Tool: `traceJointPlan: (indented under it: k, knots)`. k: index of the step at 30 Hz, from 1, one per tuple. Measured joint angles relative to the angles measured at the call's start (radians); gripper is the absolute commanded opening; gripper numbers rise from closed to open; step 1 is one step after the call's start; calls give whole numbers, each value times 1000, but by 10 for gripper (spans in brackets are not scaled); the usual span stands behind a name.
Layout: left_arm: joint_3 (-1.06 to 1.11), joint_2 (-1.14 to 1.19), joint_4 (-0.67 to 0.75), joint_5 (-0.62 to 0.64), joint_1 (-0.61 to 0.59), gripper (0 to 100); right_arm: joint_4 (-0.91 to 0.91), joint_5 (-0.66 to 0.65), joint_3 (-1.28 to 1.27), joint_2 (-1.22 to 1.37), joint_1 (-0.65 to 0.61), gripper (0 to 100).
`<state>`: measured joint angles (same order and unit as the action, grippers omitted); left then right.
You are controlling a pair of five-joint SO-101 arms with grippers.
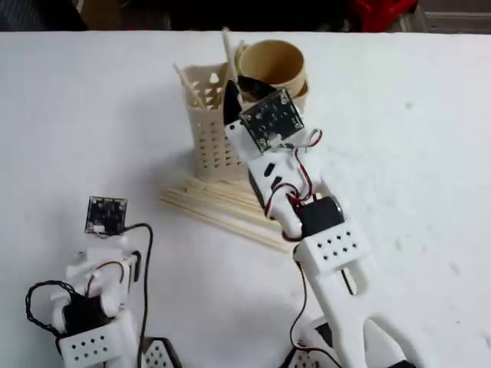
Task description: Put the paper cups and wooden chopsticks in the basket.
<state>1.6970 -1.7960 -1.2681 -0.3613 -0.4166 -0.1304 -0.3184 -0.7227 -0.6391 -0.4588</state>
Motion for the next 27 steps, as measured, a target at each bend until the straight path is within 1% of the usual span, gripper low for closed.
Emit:
traceJointPlan:
  k: [5,11,13,16,17,21,27]
  knots:
    - [0,0,0,0,0,219,0,0,110,112,3,19]
    - [0,0,0,0,0,219,0,12,123,203,2,26]
    - [0,0,0,0,0,219,0,52,123,203,5,80]
    - [0,0,0,0,0,219,-20,97,123,203,8,188]
    - [0,0,0,0,0,219,-35,103,123,196,8,207]
    - [0,0,0,0,2,219,-112,109,123,144,8,193]
    - [0,0,0,0,2,219,-281,92,123,38,6,103]
